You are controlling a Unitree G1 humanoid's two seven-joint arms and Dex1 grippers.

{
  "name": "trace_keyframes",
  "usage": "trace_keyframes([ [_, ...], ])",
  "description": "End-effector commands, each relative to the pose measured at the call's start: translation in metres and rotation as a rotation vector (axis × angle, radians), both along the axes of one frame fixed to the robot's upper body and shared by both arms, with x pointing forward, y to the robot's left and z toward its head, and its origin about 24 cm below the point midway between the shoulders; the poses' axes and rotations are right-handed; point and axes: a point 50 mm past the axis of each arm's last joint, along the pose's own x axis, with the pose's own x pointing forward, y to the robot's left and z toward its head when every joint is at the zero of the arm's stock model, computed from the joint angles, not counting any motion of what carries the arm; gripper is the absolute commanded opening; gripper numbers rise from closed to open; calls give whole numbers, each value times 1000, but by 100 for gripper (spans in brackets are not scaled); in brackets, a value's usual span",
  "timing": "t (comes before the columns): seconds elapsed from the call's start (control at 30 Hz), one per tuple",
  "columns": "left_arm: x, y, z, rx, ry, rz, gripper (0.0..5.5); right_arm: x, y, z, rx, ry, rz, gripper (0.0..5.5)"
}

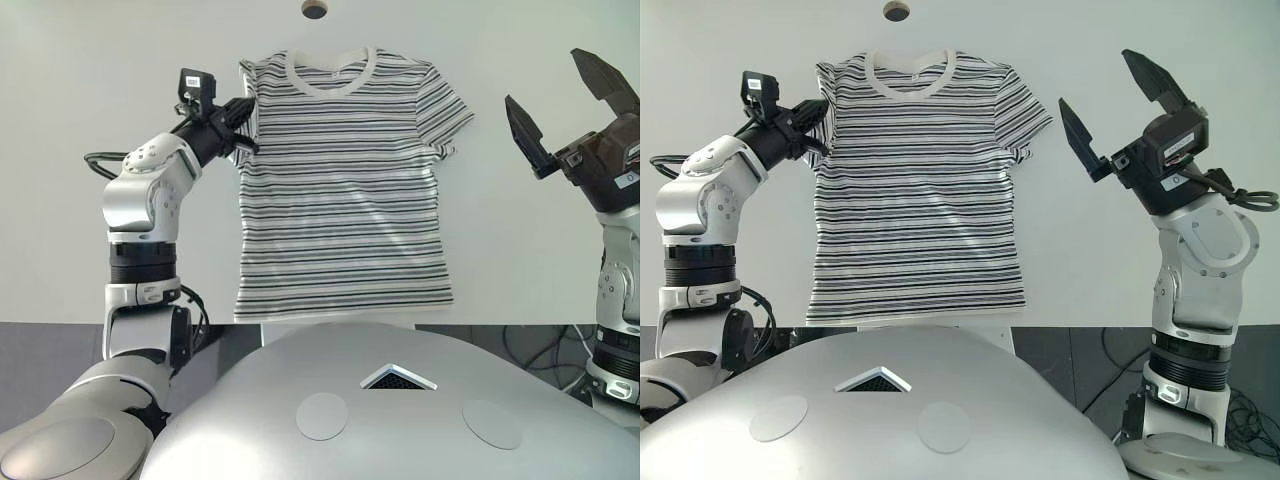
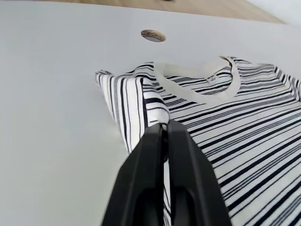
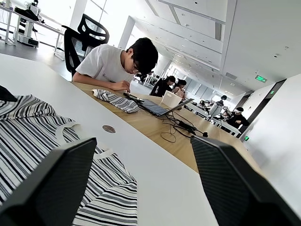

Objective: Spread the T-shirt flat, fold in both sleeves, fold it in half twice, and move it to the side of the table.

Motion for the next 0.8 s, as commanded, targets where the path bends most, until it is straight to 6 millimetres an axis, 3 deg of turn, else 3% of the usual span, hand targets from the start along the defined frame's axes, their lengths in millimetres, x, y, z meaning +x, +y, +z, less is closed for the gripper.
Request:
trace_keyframes([
  [0.03,7,-26,1,39,-25,-66,2,1,3,-4,-14,-1,4,377],
  [0.17,17,-39,1,53,-29,-77,2,2,5,-8,-15,3,8,377],
  [0.37,16,-54,-7,92,-13,-122,115,2,5,-16,-17,25,2,377],
  [0.53,-1,-51,-5,102,-15,-252,115,8,-17,-36,-118,110,-152,377],
  [0.67,-30,-56,26,-32,-109,-411,115,23,-53,-63,40,374,-464,377],
  [0.8,-68,-61,62,-122,-223,-619,115,34,-57,-69,259,578,-486,377],
])
